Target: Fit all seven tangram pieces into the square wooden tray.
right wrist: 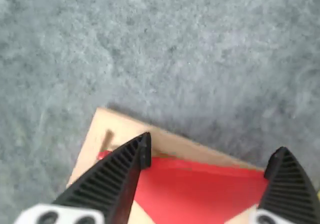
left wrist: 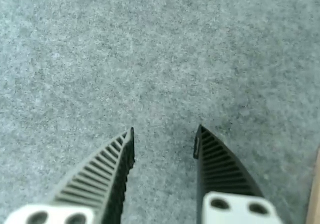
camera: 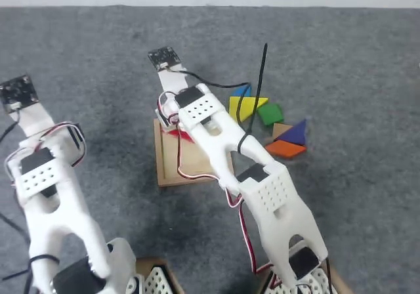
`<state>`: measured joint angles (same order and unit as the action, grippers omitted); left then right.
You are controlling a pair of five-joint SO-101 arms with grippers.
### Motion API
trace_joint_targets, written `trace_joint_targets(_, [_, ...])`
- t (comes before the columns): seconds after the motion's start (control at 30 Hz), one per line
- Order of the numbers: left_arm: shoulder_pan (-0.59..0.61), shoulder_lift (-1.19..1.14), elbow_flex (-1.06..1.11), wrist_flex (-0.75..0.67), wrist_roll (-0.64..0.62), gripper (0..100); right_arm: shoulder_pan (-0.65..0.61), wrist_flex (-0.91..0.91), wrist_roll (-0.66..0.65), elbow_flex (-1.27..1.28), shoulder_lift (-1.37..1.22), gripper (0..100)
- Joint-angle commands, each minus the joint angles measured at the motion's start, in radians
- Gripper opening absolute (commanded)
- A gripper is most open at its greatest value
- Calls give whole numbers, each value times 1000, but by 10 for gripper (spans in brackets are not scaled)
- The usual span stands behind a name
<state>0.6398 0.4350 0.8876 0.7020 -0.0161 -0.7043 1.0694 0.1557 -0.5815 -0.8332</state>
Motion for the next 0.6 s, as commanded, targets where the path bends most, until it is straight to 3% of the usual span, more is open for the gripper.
trace_joint_targets(0.0, [-6,40,-7,-18,-11,199,5,84,-3,-48,41,368])
trace_joint_targets(0.27, [-6,40,-2,-18,-11,199,38,102,38,-49,79,368])
trace_joint_targets(0.47, [-8,35,-1,-18,-11,199,28,96,21,-48,295,368])
trace_joint_targets(0.57, [-28,34,1,-17,-11,199,30,206,-48,-43,418,368])
